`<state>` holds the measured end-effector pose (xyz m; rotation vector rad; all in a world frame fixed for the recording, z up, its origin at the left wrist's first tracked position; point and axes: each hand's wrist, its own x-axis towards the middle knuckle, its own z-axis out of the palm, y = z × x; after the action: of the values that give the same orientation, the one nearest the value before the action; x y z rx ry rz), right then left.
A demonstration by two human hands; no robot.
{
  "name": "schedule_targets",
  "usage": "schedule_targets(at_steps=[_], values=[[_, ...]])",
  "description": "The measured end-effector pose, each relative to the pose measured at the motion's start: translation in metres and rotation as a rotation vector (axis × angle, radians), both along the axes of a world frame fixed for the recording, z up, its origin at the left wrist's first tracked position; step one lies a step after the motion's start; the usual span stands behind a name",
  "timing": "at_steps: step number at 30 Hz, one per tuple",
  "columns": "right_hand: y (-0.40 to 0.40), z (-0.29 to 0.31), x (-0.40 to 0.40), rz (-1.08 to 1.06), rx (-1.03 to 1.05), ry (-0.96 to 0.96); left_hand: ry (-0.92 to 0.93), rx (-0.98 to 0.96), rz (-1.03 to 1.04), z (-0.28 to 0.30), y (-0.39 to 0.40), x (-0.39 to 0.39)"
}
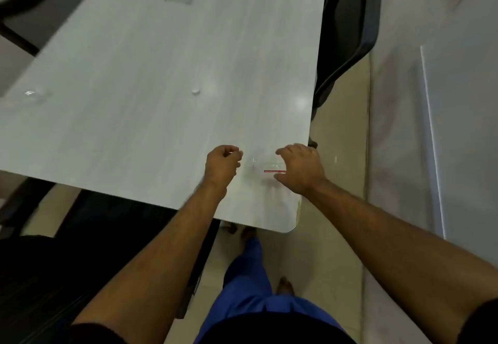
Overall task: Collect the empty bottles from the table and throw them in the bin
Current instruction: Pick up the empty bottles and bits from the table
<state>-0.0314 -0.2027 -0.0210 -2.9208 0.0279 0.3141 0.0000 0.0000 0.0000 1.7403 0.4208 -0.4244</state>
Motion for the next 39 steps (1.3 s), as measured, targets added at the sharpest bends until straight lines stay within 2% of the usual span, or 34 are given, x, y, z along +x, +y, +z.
schedule_targets(at_steps=[3,5,6,9,11,15,20,23,26,29,30,32,35,37,39], values=[[0.014,-0.017,0.032,0.120,-0.109,0.054,0.067,0.023,0.008,-0.024,0.000,0.031],[0.025,-0.020,0.046,0.071,-0.076,0.133,0.098,0.031,0.008,-0.039,0.004,0.041],[0.029,-0.019,0.054,-0.013,0.006,0.152,0.099,0.053,0.020,-0.044,0.009,0.048],[0.045,-0.007,0.091,-0.421,0.446,0.161,0.060,0.153,0.076,-0.053,0.030,0.087],[0.055,-0.001,0.117,-0.540,0.655,0.158,0.001,0.246,0.096,-0.053,0.044,0.117],[0.069,0.008,0.167,-0.514,0.803,0.187,-0.162,0.440,0.045,-0.062,0.061,0.179],[0.066,0.006,0.196,-0.553,0.901,0.180,-0.264,0.611,0.051,-0.083,0.061,0.243],[0.059,0.000,0.202,-0.564,0.904,0.195,-0.249,0.714,-0.027,-0.092,0.059,0.279],[0.057,-0.002,0.206,-0.567,0.928,0.195,-0.250,0.851,-0.201,-0.091,0.053,0.298],[0.054,-0.002,0.204,-0.556,0.945,0.233,-0.284,0.878,-0.228,-0.085,0.041,0.295],[0.052,-0.001,0.202,-0.564,0.958,0.244,-0.274,0.818,-0.179,-0.079,0.036,0.289],[0.047,0.003,0.196,-0.590,1.010,0.257,-0.233,0.556,0.008,-0.060,0.022,0.275],[0.037,0.018,0.179,-0.605,1.119,0.229,-0.104,-0.094,0.368,-0.014,-0.003,0.240],[0.030,0.031,0.163,-0.584,1.184,0.219,-0.025,-0.407,0.424,0.018,-0.021,0.206],[0.024,0.044,0.147,-0.520,1.228,0.252,-0.012,-0.517,0.423,0.041,-0.035,0.170]])
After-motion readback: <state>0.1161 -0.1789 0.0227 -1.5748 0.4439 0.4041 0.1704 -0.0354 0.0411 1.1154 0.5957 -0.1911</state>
